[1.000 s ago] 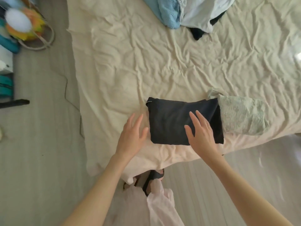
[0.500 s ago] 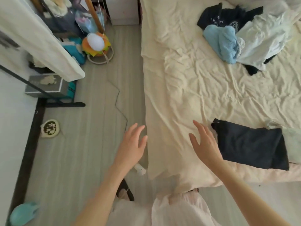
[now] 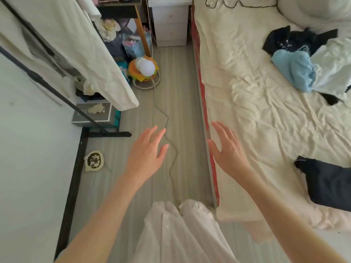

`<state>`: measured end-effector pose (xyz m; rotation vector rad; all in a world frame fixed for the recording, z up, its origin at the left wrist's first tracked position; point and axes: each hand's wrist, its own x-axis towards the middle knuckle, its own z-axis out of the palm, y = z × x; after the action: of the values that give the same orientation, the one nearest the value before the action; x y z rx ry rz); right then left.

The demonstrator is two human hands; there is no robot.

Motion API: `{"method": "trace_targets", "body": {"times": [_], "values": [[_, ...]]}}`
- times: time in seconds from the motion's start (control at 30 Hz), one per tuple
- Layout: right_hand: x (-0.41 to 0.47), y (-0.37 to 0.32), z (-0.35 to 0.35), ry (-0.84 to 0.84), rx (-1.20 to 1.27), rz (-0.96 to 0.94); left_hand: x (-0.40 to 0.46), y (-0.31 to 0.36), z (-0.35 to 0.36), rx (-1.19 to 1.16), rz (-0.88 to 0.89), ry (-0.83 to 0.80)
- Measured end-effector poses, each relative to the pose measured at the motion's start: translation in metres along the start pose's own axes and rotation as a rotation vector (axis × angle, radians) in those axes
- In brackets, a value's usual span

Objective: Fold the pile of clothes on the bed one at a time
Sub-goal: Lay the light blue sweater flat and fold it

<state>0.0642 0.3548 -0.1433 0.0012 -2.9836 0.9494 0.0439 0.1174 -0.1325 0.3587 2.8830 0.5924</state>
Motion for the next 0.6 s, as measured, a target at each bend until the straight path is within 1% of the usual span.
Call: {"method": "trace_targets", "body": {"times": [0.13,0.3,0.47,0.6], "values": [[0.017,-0.006,-0.013,0.037,-0.056,0.015,0.020,-0.001,-0.006,0.010,0.031,-0.013],[0.057,0.003,-0.022,0.058,-0.068,0.018,0.065,0.003,-0.015,-0.005,0.057,0.031],[0.146,0.028,-0.031,0.076,-0.057,-0.022,0.145,0.005,-0.016,-0.034,0.027,0.067],[0.228,0.054,-0.055,0.040,-0.078,-0.044,0.223,0.026,-0.023,-0.016,-0.002,0.072]]}}
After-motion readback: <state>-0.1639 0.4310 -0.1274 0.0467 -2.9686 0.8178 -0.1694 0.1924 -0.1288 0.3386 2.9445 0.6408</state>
